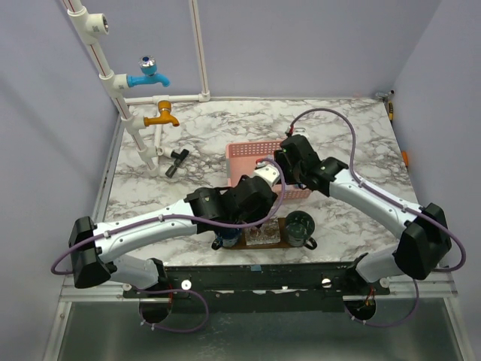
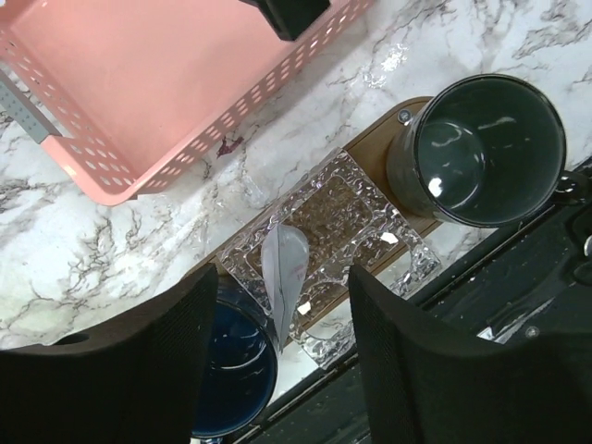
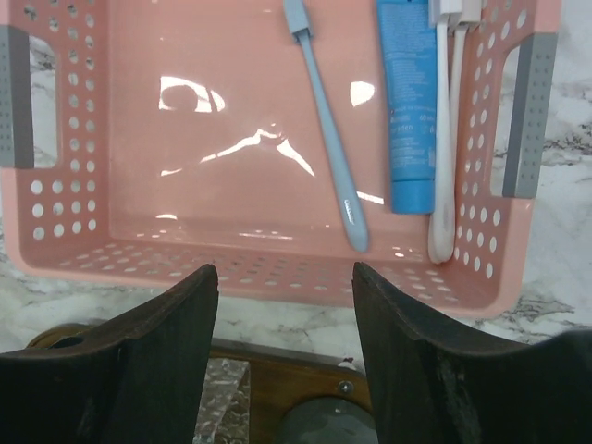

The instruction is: Prepare toiletry sets of a toothbrush and toothpaste on the tray

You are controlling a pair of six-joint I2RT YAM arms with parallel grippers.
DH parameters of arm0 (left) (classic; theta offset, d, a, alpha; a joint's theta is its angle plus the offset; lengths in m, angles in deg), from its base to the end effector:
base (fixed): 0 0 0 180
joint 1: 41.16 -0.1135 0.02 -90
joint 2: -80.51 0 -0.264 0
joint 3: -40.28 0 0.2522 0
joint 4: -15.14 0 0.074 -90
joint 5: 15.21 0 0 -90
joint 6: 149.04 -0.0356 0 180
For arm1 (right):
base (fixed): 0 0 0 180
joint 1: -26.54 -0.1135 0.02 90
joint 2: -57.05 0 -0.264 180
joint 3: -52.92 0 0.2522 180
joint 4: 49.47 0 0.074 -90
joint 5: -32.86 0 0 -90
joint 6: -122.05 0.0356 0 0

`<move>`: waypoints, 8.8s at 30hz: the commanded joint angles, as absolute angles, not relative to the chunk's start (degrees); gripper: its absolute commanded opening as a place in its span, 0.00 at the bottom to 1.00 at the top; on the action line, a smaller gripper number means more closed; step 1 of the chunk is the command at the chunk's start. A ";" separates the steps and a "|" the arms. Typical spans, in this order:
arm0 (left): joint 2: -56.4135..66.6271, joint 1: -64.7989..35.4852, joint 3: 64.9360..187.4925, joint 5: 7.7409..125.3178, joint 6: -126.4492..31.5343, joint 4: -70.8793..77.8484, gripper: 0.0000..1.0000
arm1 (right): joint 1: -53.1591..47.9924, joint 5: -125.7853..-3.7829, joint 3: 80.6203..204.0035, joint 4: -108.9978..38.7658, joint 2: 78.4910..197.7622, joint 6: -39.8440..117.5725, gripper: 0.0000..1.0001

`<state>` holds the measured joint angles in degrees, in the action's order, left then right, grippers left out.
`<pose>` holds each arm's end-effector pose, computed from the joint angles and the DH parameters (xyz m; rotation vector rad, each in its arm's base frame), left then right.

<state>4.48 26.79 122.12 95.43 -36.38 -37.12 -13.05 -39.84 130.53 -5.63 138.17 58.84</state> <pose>0.1172 -0.2558 0.3174 0.7434 2.2238 -0.3646 0.2411 0.1857 0.2795 -0.1235 2.3553 0.2034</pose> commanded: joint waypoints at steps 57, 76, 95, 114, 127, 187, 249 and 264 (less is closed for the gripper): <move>25.01 0.42 114.93 78.42 -41.91 -37.47 0.86 | -1.61 -38.22 145.25 -3.98 172.18 55.17 0.42; 26.24 0.43 119.81 73.14 -39.03 -40.26 0.86 | -1.64 -41.95 149.67 -1.15 159.93 55.57 0.27; 28.63 0.42 123.08 56.40 -28.69 -34.05 0.86 | -2.61 -67.12 137.83 -19.29 130.04 67.25 0.27; 30.68 0.41 112.85 46.01 -12.28 -11.24 0.86 | -13.06 -77.46 126.23 -47.45 121.25 87.57 0.27; 31.53 0.33 110.49 48.68 -9.29 -8.18 0.84 | -19.50 -75.80 124.29 -54.87 120.83 92.18 0.27; 34.74 1.55 111.96 54.52 -28.13 -31.42 0.00 | -24.48 -59.77 142.31 -15.77 122.08 70.88 0.59; 30.84 39.02 120.85 98.00 -43.65 -56.93 0.00 | -24.40 -90.45 142.36 -5.89 131.48 72.51 0.32; 32.26 39.09 118.47 96.79 -43.92 -52.14 0.28 | -24.39 -89.54 140.07 -5.91 128.98 72.82 0.00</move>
